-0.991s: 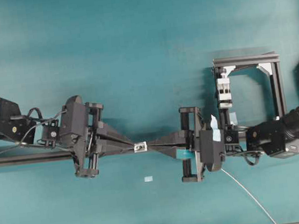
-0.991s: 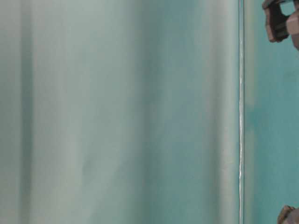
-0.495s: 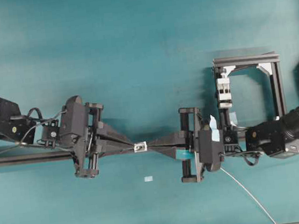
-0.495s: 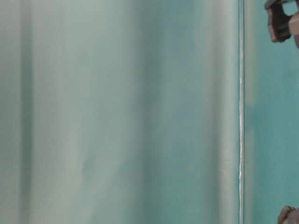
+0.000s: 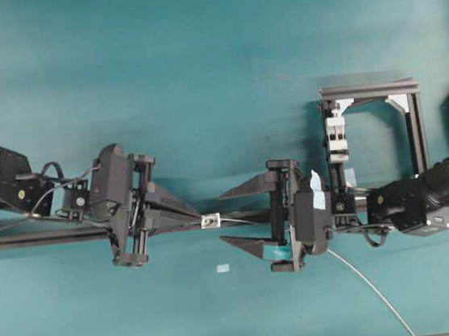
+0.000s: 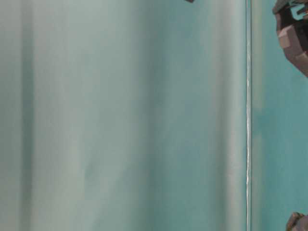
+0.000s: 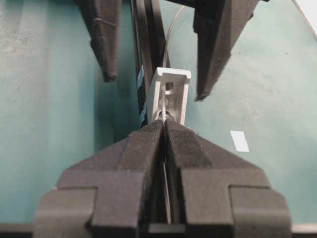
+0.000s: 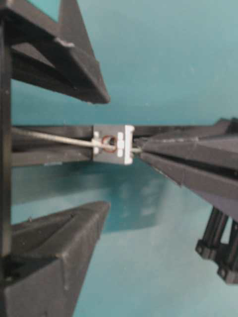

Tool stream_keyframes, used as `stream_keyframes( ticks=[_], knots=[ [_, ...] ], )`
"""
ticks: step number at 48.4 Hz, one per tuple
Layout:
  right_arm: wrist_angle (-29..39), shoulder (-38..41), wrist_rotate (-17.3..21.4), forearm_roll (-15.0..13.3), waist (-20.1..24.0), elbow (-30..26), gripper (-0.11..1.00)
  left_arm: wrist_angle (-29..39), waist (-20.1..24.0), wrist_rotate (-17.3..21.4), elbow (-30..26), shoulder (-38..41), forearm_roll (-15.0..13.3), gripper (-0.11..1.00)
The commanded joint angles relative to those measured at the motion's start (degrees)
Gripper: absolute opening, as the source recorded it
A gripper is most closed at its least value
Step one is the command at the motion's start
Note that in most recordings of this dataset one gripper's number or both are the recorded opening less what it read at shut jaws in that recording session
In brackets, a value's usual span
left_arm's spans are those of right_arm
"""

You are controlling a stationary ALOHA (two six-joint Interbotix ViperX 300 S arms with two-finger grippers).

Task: Insert the wire through the hole in the metal fitting marked with a red label. (retake)
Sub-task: 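Open the right gripper and pull the wire leftward with the left gripper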

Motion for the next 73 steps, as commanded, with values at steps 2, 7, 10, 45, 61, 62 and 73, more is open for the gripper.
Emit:
stream_keyframes(
  ticks=[2, 7, 10, 45, 61, 62, 73],
  knots=[
    [-0.3, -2.3, 0.0, -0.2, 0.0, -0.3, 0.88, -0.3, -0.2, 0.0, -0.6, -1.8, 0.2, -0.1],
    [-0.3, -2.3, 0.0, -0.2, 0.0, -0.4, 0.88, -0.3, -0.2, 0.0, -0.6, -1.9, 0.2, -0.1],
    [-0.3, -2.3, 0.0, -0.2, 0.0, -0.4, 0.88, -0.3, -0.3, 0.0, -0.4, -2.3, 0.3, -0.1],
    [0.6, -2.4, 0.0, -0.2, 0.1, -0.3, 0.87, 7.1, -4.3, 0.0, 13.3, -19.0, 0.4, -0.1],
    [1.1, -2.4, -0.1, -0.2, 0.2, -0.3, 0.87, 10.8, -4.8, 0.0, 20.7, -27.6, 0.7, -0.1],
    [1.2, -2.4, -0.1, -0.2, 0.2, -0.3, 0.87, 11.2, -4.8, 0.0, 21.1, -28.3, 0.8, -0.1],
    [1.4, -2.4, -0.2, -0.2, 0.2, -0.3, 0.87, 14.5, -4.9, 0.1, 23.6, -33.1, 1.0, -0.1]
  ],
)
